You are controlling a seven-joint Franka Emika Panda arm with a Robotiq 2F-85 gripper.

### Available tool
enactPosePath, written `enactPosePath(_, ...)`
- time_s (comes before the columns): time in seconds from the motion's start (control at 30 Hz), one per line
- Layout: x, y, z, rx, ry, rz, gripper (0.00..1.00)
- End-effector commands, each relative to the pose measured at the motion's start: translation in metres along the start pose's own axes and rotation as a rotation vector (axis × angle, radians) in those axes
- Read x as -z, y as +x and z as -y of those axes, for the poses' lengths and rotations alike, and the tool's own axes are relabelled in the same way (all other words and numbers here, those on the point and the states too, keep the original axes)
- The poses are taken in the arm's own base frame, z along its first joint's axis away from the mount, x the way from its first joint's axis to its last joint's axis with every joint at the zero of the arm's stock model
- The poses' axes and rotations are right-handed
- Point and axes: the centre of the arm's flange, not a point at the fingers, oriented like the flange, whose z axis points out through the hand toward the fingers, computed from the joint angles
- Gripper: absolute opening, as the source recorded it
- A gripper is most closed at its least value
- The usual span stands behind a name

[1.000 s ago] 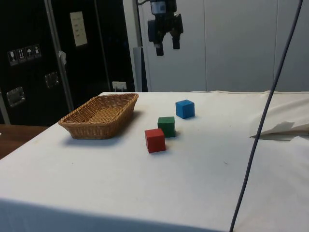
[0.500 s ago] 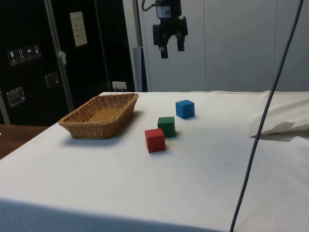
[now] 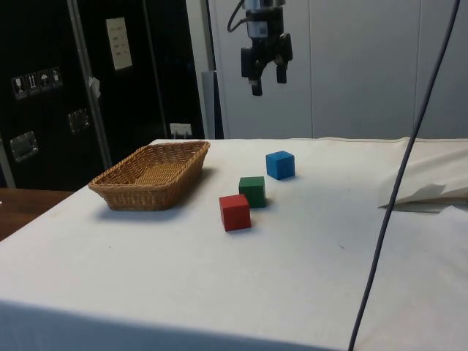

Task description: Pick up the blue cube and place it into the basket.

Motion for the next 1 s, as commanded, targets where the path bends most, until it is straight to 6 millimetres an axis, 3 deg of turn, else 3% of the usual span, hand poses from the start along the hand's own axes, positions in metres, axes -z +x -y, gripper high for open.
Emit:
enactPosePath(0.0,-0.003,0.001,-0.004,-0.005,-0.009,-0.013,1.00)
enactPosePath(0.27,-0.019,0.002,-0.016,-0.032,-0.016,-0.025,1.00)
enactPosePath(0.97,-0.037,0.000,-0.014,-0.136,-0.016,0.008,1.00)
